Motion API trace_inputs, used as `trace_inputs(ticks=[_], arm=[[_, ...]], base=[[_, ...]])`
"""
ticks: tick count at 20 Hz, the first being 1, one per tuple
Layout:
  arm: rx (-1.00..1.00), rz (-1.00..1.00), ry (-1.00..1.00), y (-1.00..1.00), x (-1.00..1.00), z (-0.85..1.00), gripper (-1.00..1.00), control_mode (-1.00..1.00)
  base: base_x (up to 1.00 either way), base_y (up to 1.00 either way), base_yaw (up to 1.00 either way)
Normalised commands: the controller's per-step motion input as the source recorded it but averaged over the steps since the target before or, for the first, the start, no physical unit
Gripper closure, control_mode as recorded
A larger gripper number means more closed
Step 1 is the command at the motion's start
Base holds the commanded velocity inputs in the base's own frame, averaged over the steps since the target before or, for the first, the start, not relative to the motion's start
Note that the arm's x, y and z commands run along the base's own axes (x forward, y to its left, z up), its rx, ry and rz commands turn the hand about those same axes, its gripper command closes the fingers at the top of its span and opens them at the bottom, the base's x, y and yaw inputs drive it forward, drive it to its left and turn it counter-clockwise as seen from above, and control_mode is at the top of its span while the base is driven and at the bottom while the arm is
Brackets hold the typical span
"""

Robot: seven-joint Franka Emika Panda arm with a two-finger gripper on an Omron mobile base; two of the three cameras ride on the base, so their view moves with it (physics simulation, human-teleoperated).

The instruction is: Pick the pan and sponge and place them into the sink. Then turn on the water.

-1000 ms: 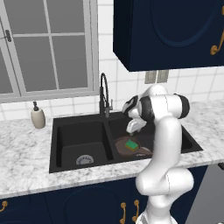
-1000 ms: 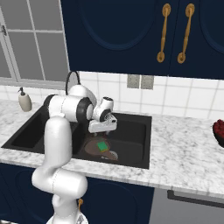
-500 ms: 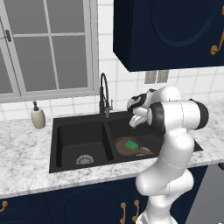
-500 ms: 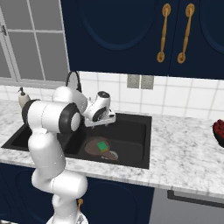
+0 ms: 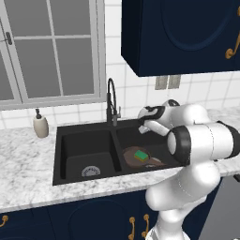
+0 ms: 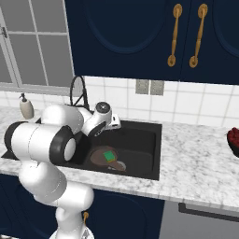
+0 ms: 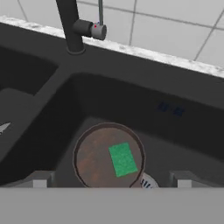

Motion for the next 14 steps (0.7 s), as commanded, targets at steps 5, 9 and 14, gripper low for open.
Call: trace_inputs(ticks=[5, 9, 14], arm=[[0.09, -0.07, -0.03, 0.0, 0.0, 0.58, -1.0, -1.0], [0.06, -0.01, 0.0, 0.0, 0.0, 0.43, -1.0, -1.0], [0.0, 0.0, -0.03, 0.04, 0.01, 0.14, -1.0, -1.0]], base=[[0.0, 0.0, 0.0], [0.0, 0.0, 0.0], [0.0, 0.0, 0.0]])
